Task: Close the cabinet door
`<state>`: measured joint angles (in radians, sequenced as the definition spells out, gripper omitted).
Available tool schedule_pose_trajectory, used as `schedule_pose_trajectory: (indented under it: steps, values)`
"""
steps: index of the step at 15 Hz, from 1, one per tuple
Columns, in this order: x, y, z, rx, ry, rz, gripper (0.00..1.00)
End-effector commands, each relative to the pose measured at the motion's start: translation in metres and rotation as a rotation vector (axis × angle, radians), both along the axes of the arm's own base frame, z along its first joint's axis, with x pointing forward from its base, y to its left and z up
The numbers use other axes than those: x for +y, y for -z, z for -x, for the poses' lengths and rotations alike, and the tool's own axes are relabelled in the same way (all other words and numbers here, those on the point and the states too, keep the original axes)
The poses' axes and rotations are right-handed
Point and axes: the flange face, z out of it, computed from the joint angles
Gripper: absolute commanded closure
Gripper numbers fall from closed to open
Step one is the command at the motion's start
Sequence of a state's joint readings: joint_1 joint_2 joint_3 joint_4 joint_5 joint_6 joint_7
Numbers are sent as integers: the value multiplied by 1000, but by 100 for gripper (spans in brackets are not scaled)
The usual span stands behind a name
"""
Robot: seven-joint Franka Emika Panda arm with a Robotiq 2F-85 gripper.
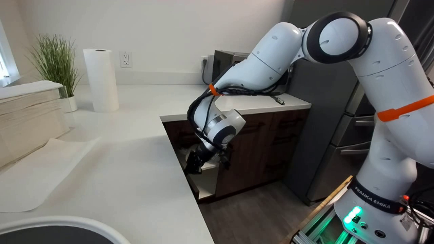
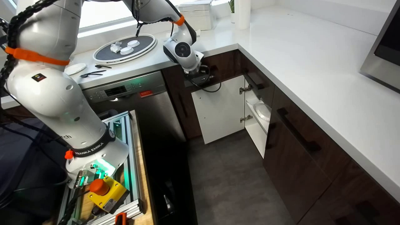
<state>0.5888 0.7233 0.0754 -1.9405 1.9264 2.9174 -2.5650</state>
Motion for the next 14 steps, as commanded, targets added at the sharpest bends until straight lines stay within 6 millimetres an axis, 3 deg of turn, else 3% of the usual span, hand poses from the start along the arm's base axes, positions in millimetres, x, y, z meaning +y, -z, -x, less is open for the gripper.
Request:
schedule_pose_trajectory:
  steps: [1,4,8,14]
  values:
    - [8,25,1,-44,-26,24,100]
    - [6,41,1,-71,-49,45,100]
    - [10,46,-13,-95,-43,52,100]
    - [4,64,-3,-83,-43,70,100]
